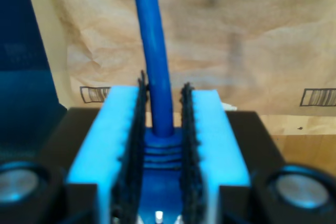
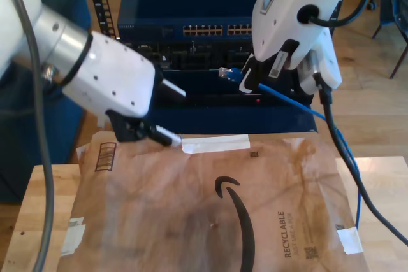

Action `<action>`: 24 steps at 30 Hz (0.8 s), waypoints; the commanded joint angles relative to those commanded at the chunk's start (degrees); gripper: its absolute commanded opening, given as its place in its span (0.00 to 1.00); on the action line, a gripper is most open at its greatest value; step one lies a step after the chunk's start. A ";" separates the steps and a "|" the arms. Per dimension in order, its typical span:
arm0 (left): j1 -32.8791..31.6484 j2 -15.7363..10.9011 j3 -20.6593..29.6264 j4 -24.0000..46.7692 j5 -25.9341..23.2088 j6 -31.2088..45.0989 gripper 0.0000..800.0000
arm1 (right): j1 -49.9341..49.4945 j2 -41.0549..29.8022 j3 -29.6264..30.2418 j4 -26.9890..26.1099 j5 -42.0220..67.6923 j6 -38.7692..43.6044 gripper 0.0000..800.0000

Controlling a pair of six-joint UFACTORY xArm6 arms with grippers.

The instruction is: Grab the cable and plug it in

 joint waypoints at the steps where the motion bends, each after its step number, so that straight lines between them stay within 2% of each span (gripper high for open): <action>1: -0.18 0.88 -0.88 -1.41 0.44 0.09 1.00 | 0.00 -0.53 0.70 0.00 -0.44 0.00 0.00; 6: -4.31 3.69 -6.86 -2.55 0.70 -0.09 1.00 | -0.35 -3.96 5.36 0.00 -4.13 0.35 0.00; 10: -4.57 4.22 -10.90 -2.64 0.88 -0.18 1.00 | -0.53 -4.40 7.56 0.00 -4.13 0.35 0.00; 15: -5.63 4.13 -12.66 -3.16 5.71 -0.35 1.00 | -1.14 -5.27 10.73 -0.09 -7.21 0.35 0.00; 19: -5.45 4.04 -15.12 -7.38 10.81 -0.44 1.00 | -1.76 -5.27 11.60 -0.09 -8.62 0.35 0.00; 24: -5.45 4.04 -15.30 -7.65 11.78 -2.20 1.00 | -2.02 -6.24 11.60 0.00 -9.93 0.53 0.00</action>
